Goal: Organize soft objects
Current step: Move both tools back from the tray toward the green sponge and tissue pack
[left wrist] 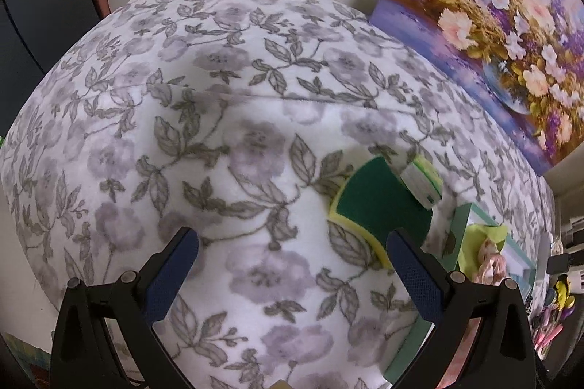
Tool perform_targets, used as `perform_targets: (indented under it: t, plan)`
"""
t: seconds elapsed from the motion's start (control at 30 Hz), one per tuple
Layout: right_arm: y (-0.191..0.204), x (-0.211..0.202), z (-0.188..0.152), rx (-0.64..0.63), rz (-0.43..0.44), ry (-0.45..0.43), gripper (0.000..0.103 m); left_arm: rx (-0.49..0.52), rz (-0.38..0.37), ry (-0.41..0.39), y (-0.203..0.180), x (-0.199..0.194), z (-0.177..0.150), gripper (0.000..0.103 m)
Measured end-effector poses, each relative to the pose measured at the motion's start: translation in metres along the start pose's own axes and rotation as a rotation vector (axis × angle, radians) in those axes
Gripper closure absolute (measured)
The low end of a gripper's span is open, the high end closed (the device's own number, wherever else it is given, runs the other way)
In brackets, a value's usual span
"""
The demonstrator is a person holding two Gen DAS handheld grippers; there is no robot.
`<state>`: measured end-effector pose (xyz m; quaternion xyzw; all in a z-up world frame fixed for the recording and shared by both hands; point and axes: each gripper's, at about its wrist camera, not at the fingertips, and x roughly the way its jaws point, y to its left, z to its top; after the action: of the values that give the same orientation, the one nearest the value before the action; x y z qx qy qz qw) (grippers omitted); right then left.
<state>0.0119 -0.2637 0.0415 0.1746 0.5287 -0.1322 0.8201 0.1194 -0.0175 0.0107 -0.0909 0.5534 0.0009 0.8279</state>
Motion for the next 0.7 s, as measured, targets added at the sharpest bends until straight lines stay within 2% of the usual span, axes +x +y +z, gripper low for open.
perform_targets:
  t: [0.37, 0.7]
  plan:
    - [0.025, 0.018, 0.013, -0.028, 0.011, 0.013, 0.0, -0.03, -0.007, -0.002, 0.011, 0.006, 0.022, 0.0]
    - [0.046, 0.038, 0.033, -0.063, 0.001, 0.022, 0.0, -0.022, -0.004, 0.052, -0.001, 0.029, 0.035, 0.0]
